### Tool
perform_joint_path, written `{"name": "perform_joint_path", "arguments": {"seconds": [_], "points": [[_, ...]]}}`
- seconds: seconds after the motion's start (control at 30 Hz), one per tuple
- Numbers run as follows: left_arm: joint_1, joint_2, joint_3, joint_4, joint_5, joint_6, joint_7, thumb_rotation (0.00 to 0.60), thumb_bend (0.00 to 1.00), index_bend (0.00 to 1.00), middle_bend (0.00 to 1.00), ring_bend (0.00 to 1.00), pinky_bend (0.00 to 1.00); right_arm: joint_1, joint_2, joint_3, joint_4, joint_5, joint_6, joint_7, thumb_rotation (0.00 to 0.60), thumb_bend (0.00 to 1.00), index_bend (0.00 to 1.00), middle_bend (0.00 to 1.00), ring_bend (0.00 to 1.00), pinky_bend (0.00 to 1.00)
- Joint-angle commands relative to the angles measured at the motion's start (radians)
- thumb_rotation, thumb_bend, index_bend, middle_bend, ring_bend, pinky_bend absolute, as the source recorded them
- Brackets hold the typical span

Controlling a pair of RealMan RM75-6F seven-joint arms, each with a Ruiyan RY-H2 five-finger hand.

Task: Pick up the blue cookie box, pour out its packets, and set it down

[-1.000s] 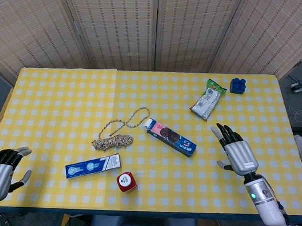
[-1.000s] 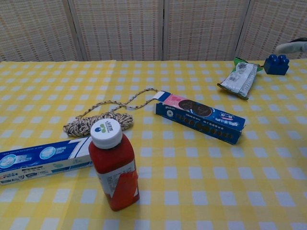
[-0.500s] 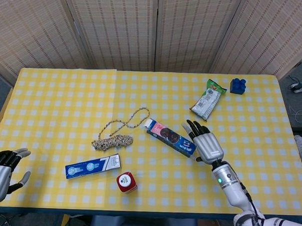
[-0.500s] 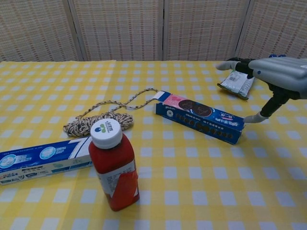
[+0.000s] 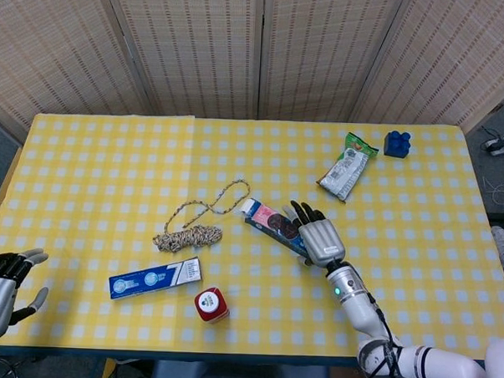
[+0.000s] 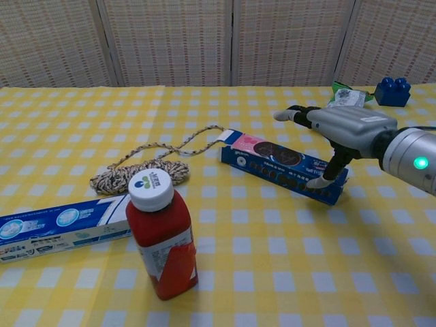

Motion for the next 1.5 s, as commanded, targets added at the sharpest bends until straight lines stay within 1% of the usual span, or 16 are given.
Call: {"name": "perform_joint_path", "arguments": {"seconds": [0.03, 0.13, 0.23, 0.37, 0.6, 0.67, 0.73, 0.77, 0.83, 0.9, 1.07, 1.27, 1.33, 1.43, 1.5], "points": [[0.002, 0.003, 0.002, 0.000, -0.003, -0.002, -0.003, 0.600, 0.33, 0.34, 0.27, 0.25, 0.18, 0.028, -0.060, 0.011, 0.082, 0.032, -0.021, 0.028, 0.600, 0.07, 0.00, 0.00, 0.00, 0.16], [0.006, 0.003, 0.001, 0.005, -0.009, 0.000, -0.009, 0.600, 0.33, 0.34, 0.27, 0.25, 0.18, 0.045, -0.091, 0.010, 0.139, 0.047, -0.037, 0.037, 0.600, 0.07, 0.00, 0.00, 0.00, 0.16], [0.009, 0.002, 0.002, 0.009, -0.014, -0.001, -0.012, 0.600, 0.33, 0.34, 0.27, 0.25, 0.18, 0.054, -0.102, 0.013, 0.181, 0.062, -0.045, 0.045, 0.600, 0.08, 0.00, 0.00, 0.00, 0.16], [0.011, -0.004, 0.003, 0.015, -0.014, 0.000, -0.018, 0.600, 0.33, 0.34, 0.27, 0.25, 0.18, 0.055, -0.096, 0.026, 0.223, 0.094, -0.053, 0.070, 0.600, 0.12, 0.00, 0.00, 0.00, 0.16], [0.010, -0.006, 0.003, 0.018, -0.016, -0.005, -0.019, 0.600, 0.33, 0.36, 0.27, 0.25, 0.18, 0.056, -0.069, 0.036, 0.248, 0.130, -0.059, 0.088, 0.600, 0.17, 0.00, 0.00, 0.00, 0.16], [0.009, -0.007, 0.003, 0.017, -0.015, -0.008, -0.018, 0.600, 0.33, 0.36, 0.27, 0.25, 0.18, 0.055, -0.064, 0.030, 0.245, 0.130, -0.057, 0.089, 0.600, 0.20, 0.06, 0.01, 0.00, 0.16], [0.009, -0.008, 0.003, 0.017, -0.014, -0.008, -0.018, 0.600, 0.33, 0.36, 0.27, 0.25, 0.18, 0.056, -0.061, 0.024, 0.245, 0.133, -0.058, 0.082, 0.600, 0.22, 0.16, 0.04, 0.00, 0.16], [0.009, -0.008, 0.003, 0.017, -0.014, -0.008, -0.018, 0.600, 0.33, 0.36, 0.27, 0.25, 0.18, 0.058, -0.060, 0.021, 0.245, 0.136, -0.060, 0.076, 0.600, 0.23, 0.18, 0.05, 0.00, 0.16], [0.009, -0.008, 0.003, 0.018, -0.016, -0.010, -0.018, 0.600, 0.33, 0.36, 0.27, 0.25, 0.18, 0.061, -0.055, 0.014, 0.242, 0.147, -0.071, 0.067, 0.600, 0.24, 0.25, 0.07, 0.00, 0.16], [0.009, -0.005, 0.005, 0.016, -0.019, -0.016, -0.018, 0.600, 0.33, 0.36, 0.27, 0.25, 0.18, 0.063, -0.054, 0.012, 0.243, 0.153, -0.075, 0.070, 0.600, 0.25, 0.29, 0.09, 0.00, 0.16], [0.008, -0.005, 0.005, 0.015, -0.020, -0.019, -0.014, 0.600, 0.33, 0.36, 0.27, 0.25, 0.18, 0.068, -0.056, 0.003, 0.253, 0.160, -0.081, 0.068, 0.600, 0.26, 0.35, 0.14, 0.00, 0.16], [0.008, -0.007, 0.005, 0.017, -0.022, -0.023, -0.012, 0.600, 0.33, 0.36, 0.27, 0.25, 0.18, 0.069, -0.054, -0.001, 0.264, 0.174, -0.082, 0.072, 0.600, 0.26, 0.37, 0.16, 0.00, 0.16], [0.007, -0.009, 0.005, 0.018, -0.022, -0.024, -0.012, 0.600, 0.33, 0.36, 0.27, 0.25, 0.18, 0.068, -0.049, 0.001, 0.260, 0.173, -0.081, 0.083, 0.600, 0.28, 0.40, 0.18, 0.00, 0.16], [0.006, -0.009, 0.004, 0.018, -0.022, -0.024, -0.013, 0.600, 0.33, 0.36, 0.27, 0.25, 0.18, 0.065, -0.020, 0.001, 0.219, 0.149, -0.077, 0.109, 0.600, 0.30, 0.43, 0.21, 0.01, 0.16], [0.006, -0.008, 0.003, 0.019, -0.024, -0.024, -0.014, 0.600, 0.33, 0.36, 0.27, 0.25, 0.18, 0.064, 0.025, -0.001, 0.161, 0.125, -0.073, 0.111, 0.600, 0.30, 0.44, 0.21, 0.02, 0.16]]}}
